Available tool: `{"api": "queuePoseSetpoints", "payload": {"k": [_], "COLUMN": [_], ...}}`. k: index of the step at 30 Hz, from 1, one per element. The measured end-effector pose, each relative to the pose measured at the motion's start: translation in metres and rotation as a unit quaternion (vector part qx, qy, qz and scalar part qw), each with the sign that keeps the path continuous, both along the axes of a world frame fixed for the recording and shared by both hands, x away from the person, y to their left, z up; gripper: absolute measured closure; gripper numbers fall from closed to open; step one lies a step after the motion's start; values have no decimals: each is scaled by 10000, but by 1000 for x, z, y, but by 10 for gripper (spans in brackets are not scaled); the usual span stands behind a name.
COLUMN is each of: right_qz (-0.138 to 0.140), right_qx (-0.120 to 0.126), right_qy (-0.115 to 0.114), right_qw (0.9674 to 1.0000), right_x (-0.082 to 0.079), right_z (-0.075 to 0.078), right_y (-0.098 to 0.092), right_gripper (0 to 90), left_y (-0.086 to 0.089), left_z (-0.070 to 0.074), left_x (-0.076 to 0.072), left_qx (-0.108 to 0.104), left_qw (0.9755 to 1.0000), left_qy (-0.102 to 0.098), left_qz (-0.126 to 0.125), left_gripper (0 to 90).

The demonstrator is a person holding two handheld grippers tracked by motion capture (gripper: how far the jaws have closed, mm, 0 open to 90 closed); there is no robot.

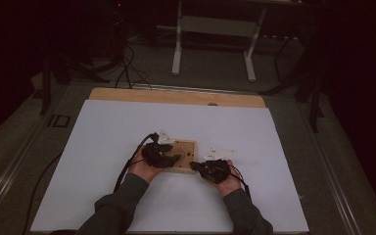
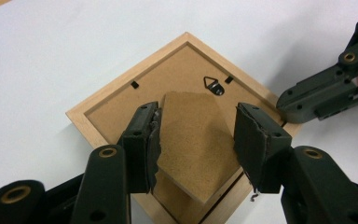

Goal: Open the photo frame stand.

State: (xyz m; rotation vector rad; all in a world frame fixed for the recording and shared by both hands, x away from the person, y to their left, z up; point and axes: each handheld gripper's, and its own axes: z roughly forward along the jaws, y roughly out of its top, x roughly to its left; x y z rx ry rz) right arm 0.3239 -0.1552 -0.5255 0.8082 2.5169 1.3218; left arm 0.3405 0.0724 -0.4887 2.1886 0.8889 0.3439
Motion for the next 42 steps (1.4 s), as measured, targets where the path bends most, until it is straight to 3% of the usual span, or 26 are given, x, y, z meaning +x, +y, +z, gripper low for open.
{"api": "queuePoseSetpoints", "payload": {"k": [4,5,6,7,8,9,11,14,22,24,34,42], "right_qz": [5,7,5,19,-4,-11,-17,-27,-23,-27,-23,-20], "right_qx": [8,9,-1,0,7,-1,47,72,66,64,53,51], "right_qy": [-2,-2,6,9,6,9,49,73,53,50,16,15], "right_qw": [10000,10000,10000,10000,10000,10000,10000,9999,10000,10000,10000,10000], "right_x": [0,0,0,0,0,0,1,1,1,1,0,0], "right_z": [0,0,0,-1,-1,-1,-1,-2,-2,-2,-2,-2], "right_y": [0,0,0,0,1,1,0,1,1,1,1,1], "right_gripper": [900,900,900,900,900,900,900,900,900,900,900,900], "left_y": [-2,-3,1,9,9,6,5,7,17,19,22,20], "left_z": [4,5,7,9,11,11,10,9,12,11,1,-7], "left_x": [2,1,2,8,9,6,3,3,5,6,8,9], "left_qx": [-39,83,37,-568,-443,-140,-206,-336,-588,-668,-841,-951], "left_qw": [10000,9997,9989,9981,9986,9993,9992,9986,9978,9972,9944,9912], "left_qy": [-26,-163,-306,23,-63,-243,-225,-216,37,178,606,909], "left_qz": [16,184,360,223,268,255,241,347,297,278,201,155], "left_gripper": [519,520,900,899,895,878,738,640,484,453,399,425]}}
